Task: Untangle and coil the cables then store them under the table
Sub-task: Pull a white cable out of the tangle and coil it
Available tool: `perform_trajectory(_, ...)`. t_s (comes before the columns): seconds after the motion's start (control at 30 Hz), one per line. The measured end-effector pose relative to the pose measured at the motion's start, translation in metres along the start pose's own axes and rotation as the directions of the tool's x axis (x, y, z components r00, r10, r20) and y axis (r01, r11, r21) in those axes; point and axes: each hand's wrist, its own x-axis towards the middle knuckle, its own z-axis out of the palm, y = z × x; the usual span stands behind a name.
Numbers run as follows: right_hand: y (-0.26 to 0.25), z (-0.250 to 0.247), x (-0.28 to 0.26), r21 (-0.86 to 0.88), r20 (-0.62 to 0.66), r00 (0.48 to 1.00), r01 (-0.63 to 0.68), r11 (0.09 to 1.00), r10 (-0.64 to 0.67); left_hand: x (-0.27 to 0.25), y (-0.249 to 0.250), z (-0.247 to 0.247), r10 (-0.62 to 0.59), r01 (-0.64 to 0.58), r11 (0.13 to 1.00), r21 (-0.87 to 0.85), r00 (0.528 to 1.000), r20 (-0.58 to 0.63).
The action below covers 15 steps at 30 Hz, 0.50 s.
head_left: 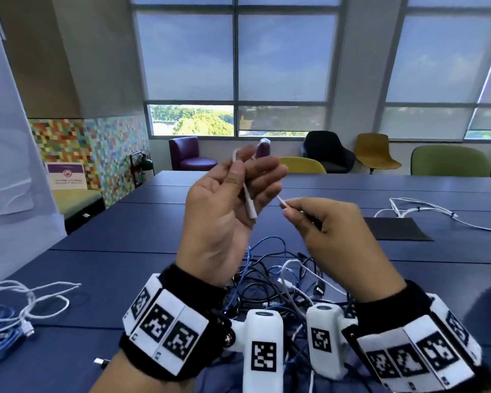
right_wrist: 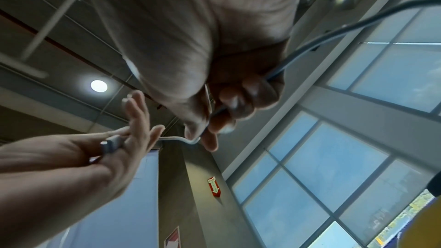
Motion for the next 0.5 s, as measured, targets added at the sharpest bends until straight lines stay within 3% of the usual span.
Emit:
perform_trajectory(0.13,-0.016,-0.007,-0.007,-0.083,0.228,0.971,-0.05,0.995,0.068,-0.001,0.003,0.007,0.105,-0.101,0.993,0.055,0.992,-0.067)
perform_trajectory(0.23,-0.026,-0.017,-0.014,-0.206,0.484,0.858,-0.078,0.975,0.171,-0.005,0.003,0.009,0.162,-0.136,0.97,0.204,0.979,-0.12)
perform_trajectory(0.3,-0.033,-0.024,-0.018,-0.239,0.574,0.787,-0.104,0.965,0.226,-0.005,0.006,0.007,0.17,-0.123,0.95,0.286,0.975,-0.146)
perform_trajectory(0.5,-0.049,-0.045,-0.016,-0.303,0.491,0.852,-0.028,0.953,0.181,-0.004,0.007,-0.001,0.133,-0.057,0.883,0.467,0.982,-0.132)
